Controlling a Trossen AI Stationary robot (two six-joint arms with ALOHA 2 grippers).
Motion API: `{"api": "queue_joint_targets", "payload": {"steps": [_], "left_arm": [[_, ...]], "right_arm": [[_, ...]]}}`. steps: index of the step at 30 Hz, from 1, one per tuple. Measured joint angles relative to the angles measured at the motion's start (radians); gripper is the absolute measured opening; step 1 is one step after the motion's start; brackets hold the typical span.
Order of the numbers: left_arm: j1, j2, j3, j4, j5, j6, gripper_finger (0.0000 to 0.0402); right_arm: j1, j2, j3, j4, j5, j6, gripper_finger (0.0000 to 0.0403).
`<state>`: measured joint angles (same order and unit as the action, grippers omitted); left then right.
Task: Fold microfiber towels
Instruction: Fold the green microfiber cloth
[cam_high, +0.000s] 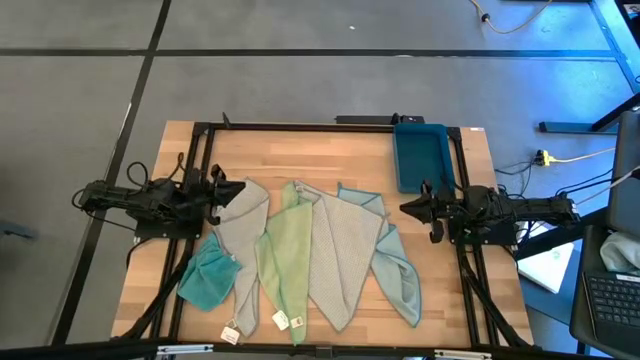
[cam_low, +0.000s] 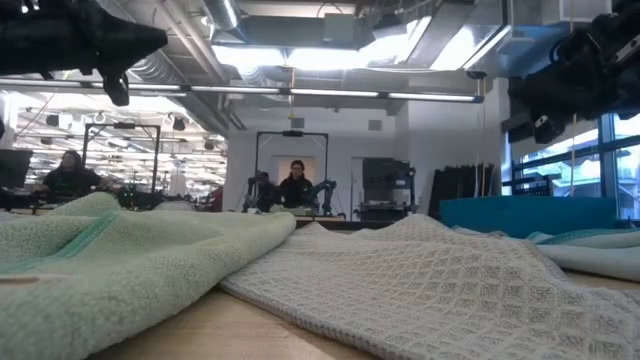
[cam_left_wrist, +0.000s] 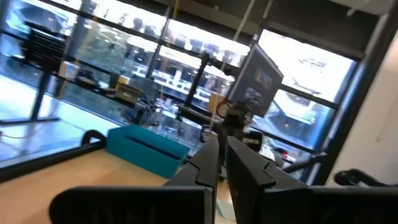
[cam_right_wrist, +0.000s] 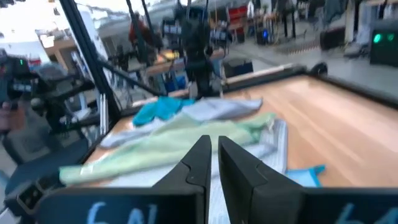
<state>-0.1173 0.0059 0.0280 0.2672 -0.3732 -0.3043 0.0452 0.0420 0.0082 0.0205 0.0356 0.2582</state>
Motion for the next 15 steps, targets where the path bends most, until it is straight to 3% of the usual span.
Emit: {"api": "queue_joint_targets", "payload": {"steps": [7, 11, 15], "left_arm": [[0.003, 0.001, 0.0, 0.056, -0.209, 0.077, 0.0023], [0.017, 0.089, 0.019, 0.114, -0.134, 0.064, 0.0023], [0.033, 0.322, 0.109, 0.109, -0.085, 0.05, 0.0023]], "right_arm": [[0.0, 0.066, 0.0, 0.012, 0.04, -0.114, 0.0033], [0.0, 0.086, 0.0, 0.036, 0.175, -0.142, 0.0033], [-0.006, 0.09, 0.0, 0.052, 0.251, -0.196, 0.0033]]}}
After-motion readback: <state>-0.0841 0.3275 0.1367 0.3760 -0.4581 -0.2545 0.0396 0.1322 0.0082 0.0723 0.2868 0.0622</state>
